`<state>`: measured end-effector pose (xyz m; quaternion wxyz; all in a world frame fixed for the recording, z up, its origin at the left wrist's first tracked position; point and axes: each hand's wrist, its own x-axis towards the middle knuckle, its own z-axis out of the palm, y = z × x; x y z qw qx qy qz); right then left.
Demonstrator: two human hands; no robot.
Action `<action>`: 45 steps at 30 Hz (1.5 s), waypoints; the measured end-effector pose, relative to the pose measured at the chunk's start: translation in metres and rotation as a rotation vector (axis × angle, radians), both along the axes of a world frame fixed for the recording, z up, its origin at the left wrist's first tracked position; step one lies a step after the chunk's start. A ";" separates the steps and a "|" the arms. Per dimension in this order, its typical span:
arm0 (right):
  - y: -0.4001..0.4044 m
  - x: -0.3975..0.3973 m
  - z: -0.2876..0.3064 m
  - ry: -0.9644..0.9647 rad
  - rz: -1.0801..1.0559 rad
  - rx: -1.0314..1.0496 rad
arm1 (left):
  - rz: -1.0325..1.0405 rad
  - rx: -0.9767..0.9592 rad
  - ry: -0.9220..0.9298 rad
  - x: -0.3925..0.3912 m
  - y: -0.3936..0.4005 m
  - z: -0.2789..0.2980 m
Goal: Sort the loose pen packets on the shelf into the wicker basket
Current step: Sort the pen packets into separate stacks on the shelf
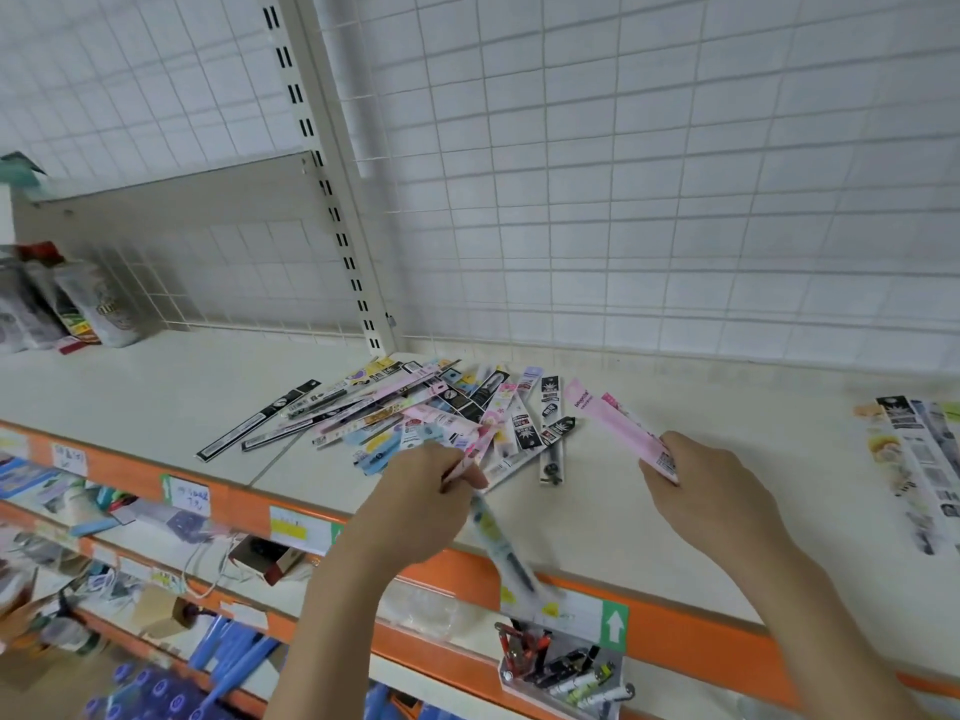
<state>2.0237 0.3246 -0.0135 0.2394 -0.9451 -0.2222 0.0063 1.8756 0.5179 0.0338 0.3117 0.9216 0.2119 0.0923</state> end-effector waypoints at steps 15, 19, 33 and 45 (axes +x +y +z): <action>0.074 0.001 0.015 -0.004 0.101 0.010 | 0.351 0.058 -0.408 -0.009 0.064 -0.001; 0.098 0.001 0.023 -0.015 0.107 0.007 | 0.431 0.001 -0.439 -0.007 0.088 0.007; 0.191 0.002 0.043 -0.060 0.073 -0.007 | 0.363 -0.376 -0.534 0.022 0.190 0.019; 0.235 -0.014 0.038 -0.060 -0.007 -0.075 | 0.043 -0.219 -0.262 0.032 0.231 0.002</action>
